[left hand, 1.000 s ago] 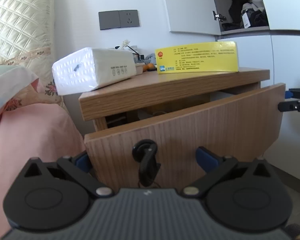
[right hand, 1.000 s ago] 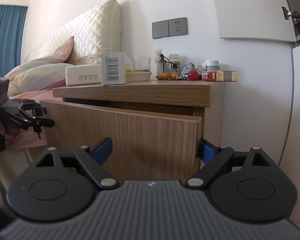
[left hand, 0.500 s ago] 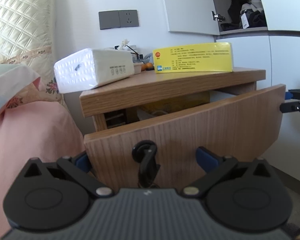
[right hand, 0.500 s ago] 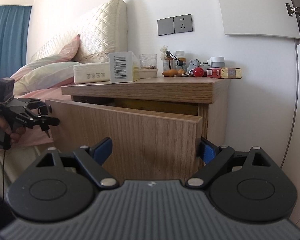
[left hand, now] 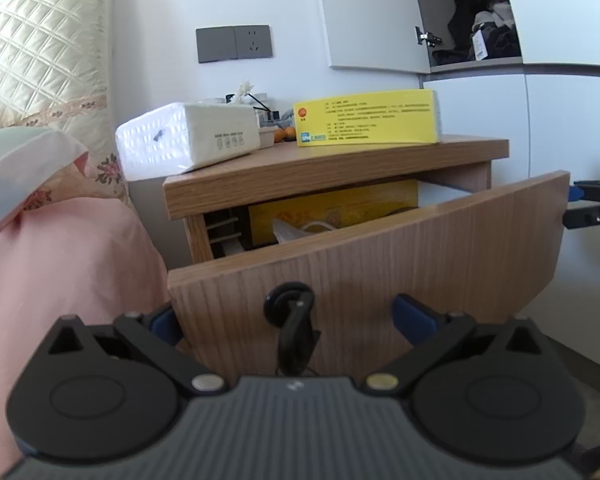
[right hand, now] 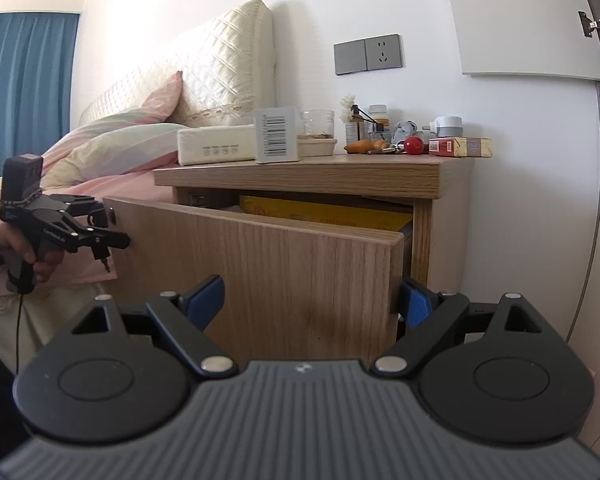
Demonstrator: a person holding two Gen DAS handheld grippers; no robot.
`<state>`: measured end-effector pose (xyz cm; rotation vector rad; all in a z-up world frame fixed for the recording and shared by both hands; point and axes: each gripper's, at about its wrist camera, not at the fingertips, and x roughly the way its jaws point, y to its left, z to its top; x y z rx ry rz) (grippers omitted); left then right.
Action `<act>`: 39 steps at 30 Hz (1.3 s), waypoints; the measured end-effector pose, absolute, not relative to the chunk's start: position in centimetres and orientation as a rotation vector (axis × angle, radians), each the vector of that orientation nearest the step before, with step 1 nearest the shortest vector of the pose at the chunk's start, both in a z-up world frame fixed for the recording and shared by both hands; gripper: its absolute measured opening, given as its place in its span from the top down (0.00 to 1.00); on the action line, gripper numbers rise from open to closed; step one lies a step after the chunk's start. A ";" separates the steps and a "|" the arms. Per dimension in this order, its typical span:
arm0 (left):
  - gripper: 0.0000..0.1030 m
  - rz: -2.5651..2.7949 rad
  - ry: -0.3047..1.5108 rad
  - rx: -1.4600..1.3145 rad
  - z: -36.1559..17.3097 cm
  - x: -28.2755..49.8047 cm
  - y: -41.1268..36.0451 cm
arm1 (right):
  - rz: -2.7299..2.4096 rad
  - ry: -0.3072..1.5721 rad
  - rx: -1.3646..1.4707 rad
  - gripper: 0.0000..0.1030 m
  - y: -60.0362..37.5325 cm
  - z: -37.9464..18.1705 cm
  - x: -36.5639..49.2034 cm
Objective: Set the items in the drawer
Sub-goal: 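Pull the wooden drawer further open with the left gripper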
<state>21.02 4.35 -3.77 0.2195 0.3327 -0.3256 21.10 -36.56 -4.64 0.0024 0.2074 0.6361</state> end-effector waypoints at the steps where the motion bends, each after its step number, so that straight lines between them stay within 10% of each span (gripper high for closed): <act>1: 0.00 -0.325 0.331 0.223 -3.8 20.7 4.3 | 0.638 0.205 0.002 0.10 -36.6 -4.7 20.8; 39: 0.00 -0.331 0.335 0.181 -3.7 11.8 4.8 | 0.747 0.246 0.005 0.10 -37.7 -4.1 12.8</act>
